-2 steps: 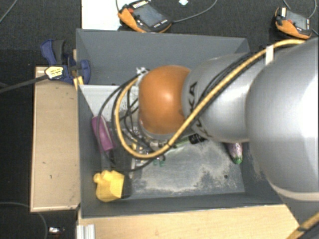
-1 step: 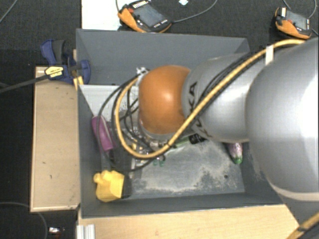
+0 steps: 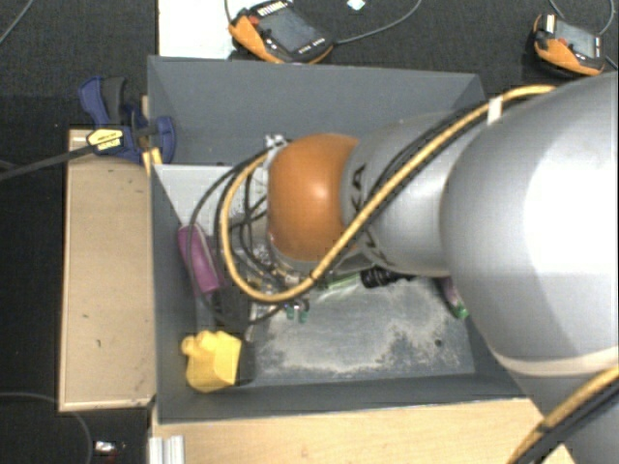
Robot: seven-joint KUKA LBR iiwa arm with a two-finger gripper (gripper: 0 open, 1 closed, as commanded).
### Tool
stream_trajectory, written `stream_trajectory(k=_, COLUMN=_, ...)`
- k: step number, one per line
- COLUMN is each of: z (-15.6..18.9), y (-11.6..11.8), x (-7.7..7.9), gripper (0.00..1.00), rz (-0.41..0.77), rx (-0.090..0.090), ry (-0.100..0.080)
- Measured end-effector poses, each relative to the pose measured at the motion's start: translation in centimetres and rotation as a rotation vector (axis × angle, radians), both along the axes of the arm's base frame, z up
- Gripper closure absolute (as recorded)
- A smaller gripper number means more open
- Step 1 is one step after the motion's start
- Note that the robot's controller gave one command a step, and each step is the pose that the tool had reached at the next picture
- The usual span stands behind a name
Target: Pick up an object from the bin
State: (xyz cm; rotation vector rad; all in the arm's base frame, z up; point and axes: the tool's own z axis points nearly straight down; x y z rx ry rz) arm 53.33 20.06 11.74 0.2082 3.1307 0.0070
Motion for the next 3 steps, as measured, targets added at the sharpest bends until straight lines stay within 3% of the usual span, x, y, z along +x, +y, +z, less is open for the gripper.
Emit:
stream_trajectory(k=1, z=0.1, y=0.2, x=1.5, gripper=1.0, rz=0.065, rx=0.002, ry=-0.038)
stream_trajectory(k=2, z=0.1, y=0.2, x=1.5, gripper=1.0, rz=0.064, rx=0.002, ry=-0.038)
stream_trajectory(k=3, z=0.6, y=-1.5, x=1.2, gripper=1.0, rz=0.097, rx=0.001, ry=-0.041)
